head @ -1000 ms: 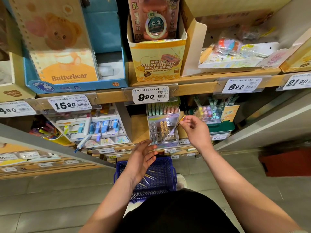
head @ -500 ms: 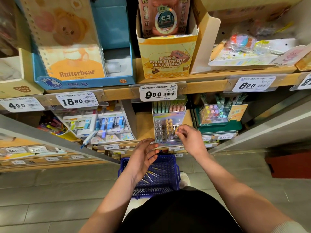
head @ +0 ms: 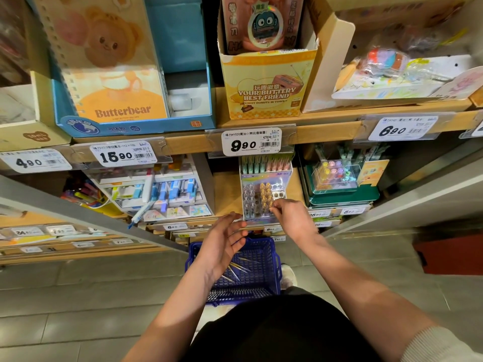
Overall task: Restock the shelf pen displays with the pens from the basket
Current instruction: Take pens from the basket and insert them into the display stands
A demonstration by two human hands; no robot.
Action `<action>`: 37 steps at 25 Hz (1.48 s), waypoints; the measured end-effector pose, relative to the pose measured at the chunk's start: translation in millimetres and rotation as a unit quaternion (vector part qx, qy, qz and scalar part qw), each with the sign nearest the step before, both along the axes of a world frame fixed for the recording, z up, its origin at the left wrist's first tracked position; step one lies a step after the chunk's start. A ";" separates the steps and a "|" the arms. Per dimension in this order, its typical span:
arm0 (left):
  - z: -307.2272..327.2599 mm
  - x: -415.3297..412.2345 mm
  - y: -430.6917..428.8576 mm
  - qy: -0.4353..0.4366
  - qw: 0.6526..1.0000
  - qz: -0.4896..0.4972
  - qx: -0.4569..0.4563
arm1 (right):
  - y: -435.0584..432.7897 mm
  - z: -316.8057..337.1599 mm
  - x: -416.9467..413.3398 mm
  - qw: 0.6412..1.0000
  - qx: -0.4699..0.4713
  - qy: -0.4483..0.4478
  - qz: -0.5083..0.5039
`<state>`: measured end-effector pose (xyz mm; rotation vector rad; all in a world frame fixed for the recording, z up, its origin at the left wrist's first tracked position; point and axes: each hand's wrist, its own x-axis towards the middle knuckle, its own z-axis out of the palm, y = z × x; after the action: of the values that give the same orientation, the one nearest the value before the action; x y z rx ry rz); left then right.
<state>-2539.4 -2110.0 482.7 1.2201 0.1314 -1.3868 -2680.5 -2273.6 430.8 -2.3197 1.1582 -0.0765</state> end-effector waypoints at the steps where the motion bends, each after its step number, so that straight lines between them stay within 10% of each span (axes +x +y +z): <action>1: -0.3 0.3 0.1 -0.001 1.000 -0.002 0.000 | 0.0 0.5 0.1 1.000 0.001 0.005 0.001; 16: 9.7 9.4 2.4 -0.060 0.992 -0.112 0.001 | -1.1 27.5 -6.1 0.981 0.115 0.151 -0.034; 25: 9.3 5.5 54.8 -0.160 0.975 -0.153 -0.012 | 85.7 75.6 -28.7 0.889 0.358 -0.206 -0.198; 37: -26.2 -0.1 142.5 -0.138 0.984 -0.083 0.070 | 171.1 20.4 -30.9 0.862 0.429 -0.189 -0.192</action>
<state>-2539.5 -1967.6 456.5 1.5582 -0.0689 -1.3538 -2711.4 -2102.5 451.2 -1.2094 1.1158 -0.1233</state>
